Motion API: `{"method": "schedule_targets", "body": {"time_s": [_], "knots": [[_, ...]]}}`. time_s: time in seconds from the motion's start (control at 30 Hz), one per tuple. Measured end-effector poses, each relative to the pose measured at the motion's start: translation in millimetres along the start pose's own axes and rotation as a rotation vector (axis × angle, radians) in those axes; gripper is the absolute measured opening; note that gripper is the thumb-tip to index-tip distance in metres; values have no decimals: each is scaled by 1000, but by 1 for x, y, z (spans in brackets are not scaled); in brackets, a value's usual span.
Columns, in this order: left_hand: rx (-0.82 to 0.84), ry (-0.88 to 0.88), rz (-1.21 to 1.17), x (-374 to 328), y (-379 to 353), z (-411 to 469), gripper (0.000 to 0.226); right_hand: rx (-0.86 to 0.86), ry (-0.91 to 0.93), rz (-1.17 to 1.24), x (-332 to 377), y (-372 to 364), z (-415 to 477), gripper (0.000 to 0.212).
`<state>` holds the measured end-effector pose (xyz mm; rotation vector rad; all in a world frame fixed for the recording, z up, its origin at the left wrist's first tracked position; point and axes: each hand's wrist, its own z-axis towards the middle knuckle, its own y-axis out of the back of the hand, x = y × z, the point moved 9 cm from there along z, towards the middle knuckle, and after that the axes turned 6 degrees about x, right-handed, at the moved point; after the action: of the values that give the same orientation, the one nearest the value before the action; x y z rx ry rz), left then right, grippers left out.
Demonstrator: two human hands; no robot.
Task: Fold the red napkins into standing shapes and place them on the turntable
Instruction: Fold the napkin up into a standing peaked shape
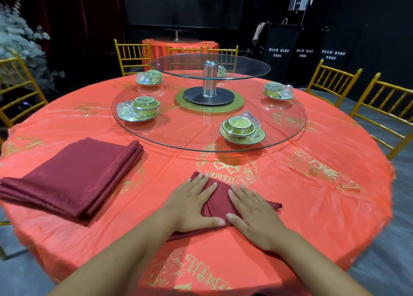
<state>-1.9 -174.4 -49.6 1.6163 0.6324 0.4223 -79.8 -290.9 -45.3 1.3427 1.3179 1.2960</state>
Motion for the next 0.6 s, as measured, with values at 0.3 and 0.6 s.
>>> {"method": "schedule_targets", "body": {"time_s": [0.3, 0.6], "knots": [[-1, -8, 0, -1, 2, -2, 117, 44, -266, -47, -42, 2, -15, 89], [3, -3, 15, -3, 2, -2, 130, 24, -97, 152, 19, 11, 25, 84]]}}
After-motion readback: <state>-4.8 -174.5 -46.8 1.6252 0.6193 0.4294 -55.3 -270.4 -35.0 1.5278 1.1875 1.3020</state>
